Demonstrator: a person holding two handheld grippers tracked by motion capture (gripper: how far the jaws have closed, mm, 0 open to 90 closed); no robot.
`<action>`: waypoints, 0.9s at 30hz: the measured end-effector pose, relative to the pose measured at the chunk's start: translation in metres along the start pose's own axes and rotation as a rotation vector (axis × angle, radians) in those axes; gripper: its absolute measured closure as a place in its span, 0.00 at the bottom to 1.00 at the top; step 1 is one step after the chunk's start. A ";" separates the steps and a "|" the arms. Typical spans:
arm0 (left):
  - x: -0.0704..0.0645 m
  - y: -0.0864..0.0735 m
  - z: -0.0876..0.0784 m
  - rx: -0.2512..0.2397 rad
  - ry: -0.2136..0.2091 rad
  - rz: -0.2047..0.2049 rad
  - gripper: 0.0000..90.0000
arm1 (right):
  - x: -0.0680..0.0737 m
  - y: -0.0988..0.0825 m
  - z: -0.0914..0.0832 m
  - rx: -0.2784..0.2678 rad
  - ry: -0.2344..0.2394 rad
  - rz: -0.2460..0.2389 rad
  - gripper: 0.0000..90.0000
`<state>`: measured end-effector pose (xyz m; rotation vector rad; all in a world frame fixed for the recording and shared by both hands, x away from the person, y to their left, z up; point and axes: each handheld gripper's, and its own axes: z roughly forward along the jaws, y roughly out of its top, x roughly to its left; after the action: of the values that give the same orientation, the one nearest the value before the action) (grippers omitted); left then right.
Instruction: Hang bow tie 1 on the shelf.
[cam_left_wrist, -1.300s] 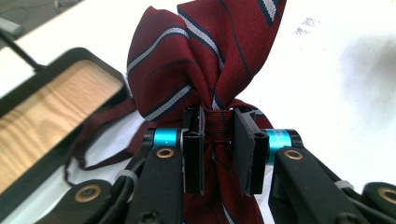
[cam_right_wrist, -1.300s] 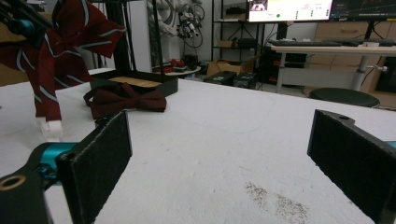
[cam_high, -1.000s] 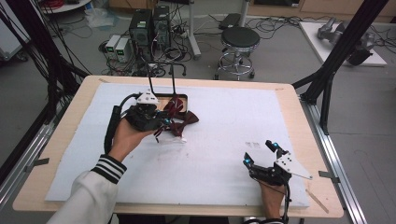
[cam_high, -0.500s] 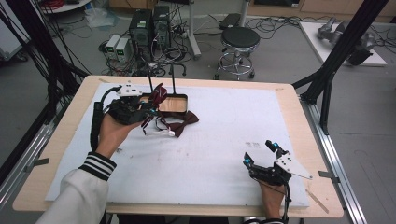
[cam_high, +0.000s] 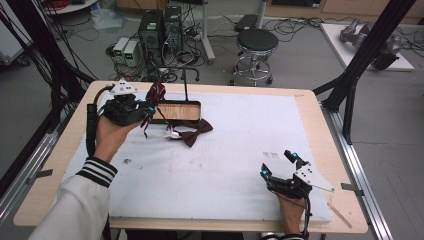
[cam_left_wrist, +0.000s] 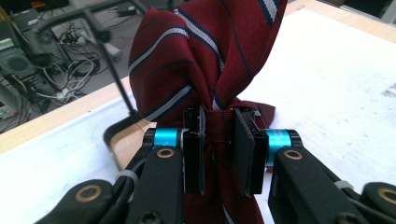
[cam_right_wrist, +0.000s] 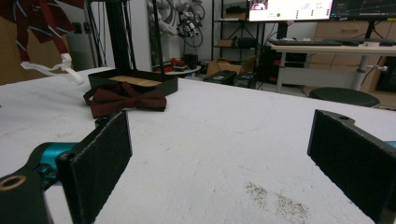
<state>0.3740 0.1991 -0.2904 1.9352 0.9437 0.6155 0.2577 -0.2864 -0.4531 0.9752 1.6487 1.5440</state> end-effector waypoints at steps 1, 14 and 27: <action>0.004 0.001 -0.001 -0.004 0.007 -0.001 0.83 | 0.000 0.000 0.000 0.000 -0.001 0.000 0.06; 0.045 0.008 -0.005 -0.013 0.081 -0.034 0.83 | 0.000 0.000 0.000 -0.005 -0.005 -0.002 0.06; 0.071 0.015 0.001 -0.009 0.128 -0.056 0.83 | 0.000 0.000 0.001 -0.004 -0.005 -0.004 0.06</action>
<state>0.4223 0.2506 -0.2742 1.8730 1.0693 0.7168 0.2584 -0.2866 -0.4531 0.9725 1.6423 1.5405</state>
